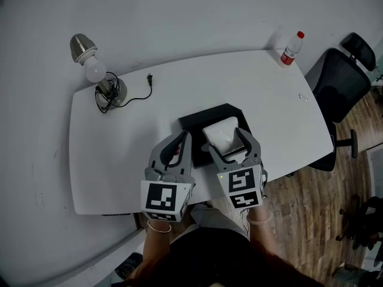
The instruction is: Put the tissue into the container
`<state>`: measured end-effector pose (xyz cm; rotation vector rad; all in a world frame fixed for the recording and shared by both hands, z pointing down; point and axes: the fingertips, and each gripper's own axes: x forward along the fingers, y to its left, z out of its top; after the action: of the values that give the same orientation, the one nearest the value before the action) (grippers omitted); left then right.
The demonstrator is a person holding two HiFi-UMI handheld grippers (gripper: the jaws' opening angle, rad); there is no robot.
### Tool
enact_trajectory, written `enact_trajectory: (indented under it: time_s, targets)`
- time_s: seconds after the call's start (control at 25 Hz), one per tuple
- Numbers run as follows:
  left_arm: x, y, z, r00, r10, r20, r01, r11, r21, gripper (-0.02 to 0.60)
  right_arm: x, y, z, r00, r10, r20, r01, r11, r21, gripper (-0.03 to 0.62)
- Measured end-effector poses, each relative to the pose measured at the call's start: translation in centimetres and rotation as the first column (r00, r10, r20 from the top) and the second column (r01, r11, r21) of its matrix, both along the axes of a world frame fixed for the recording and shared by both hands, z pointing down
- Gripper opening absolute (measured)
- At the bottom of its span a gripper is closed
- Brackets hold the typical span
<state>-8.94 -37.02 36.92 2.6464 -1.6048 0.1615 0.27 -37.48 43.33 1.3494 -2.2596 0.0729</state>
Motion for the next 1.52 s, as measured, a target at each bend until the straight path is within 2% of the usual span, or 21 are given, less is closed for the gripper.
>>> enact_trajectory:
  time_s: [0.4,0.96,1.28,1.44,1.52]
  targets:
    - [0.2,-0.6,1.0,1.0,0.009,-0.002,-0.009,1.0,-0.022,0.028,-0.3,-0.6,1.8,1.0,-0.007,-0.018,0.005,0.996,-0.088,0.356]
    - [-0.7,-2.2,1.8,1.0,-0.009,-0.016,0.009,0.999,-0.043,0.028,-0.9,-1.9,3.8,0.995,-0.047,-0.093,0.027,0.978,-0.206,0.354]
    - [-0.9,-3.2,2.4,0.999,-0.015,-0.033,0.013,0.998,-0.06,0.028,-1.1,-1.8,5.2,0.978,-0.089,-0.188,0.034,0.959,-0.28,0.345]
    - [-0.8,-3.3,2.5,0.999,-0.012,-0.037,0.01,0.998,-0.061,0.028,-0.2,-2.4,5.1,0.969,-0.045,-0.243,-0.016,0.969,-0.247,0.207]
    - [-0.8,-3.2,2.6,0.999,-0.012,-0.037,0.009,0.998,-0.064,0.028,-0.2,-2.4,5.1,0.969,-0.044,-0.245,-0.018,0.969,-0.246,0.202]
